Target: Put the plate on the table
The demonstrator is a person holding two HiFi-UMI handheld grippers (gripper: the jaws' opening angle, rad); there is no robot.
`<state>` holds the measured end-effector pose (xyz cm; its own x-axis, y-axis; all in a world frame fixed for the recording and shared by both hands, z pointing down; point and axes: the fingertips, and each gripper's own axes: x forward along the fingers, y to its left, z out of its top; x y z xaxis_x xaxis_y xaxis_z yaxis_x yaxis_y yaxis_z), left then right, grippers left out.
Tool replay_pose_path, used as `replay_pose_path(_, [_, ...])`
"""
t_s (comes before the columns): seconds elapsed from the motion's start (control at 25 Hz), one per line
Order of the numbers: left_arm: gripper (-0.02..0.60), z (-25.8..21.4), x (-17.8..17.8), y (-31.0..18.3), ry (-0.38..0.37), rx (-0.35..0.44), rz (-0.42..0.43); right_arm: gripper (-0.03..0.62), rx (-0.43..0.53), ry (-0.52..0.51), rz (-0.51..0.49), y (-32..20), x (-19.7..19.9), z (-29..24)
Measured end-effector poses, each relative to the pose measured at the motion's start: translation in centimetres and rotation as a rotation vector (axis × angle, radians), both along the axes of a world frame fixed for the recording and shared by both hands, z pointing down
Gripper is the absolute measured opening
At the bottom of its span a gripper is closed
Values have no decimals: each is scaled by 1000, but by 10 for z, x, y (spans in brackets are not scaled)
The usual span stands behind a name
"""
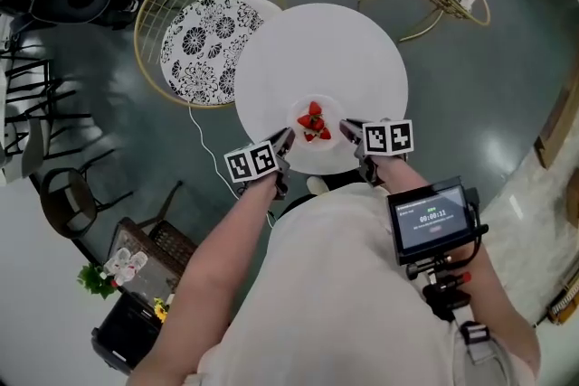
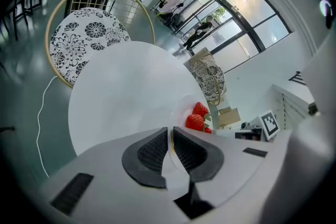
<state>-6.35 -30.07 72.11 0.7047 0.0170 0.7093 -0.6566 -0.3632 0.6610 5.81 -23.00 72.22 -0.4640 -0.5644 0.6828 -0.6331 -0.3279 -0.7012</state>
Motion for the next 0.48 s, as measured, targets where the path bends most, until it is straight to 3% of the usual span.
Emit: replay_pose_path(0.48, [37, 45, 52, -55, -103, 21, 58, 31, -36, 55, 25, -53, 49, 45])
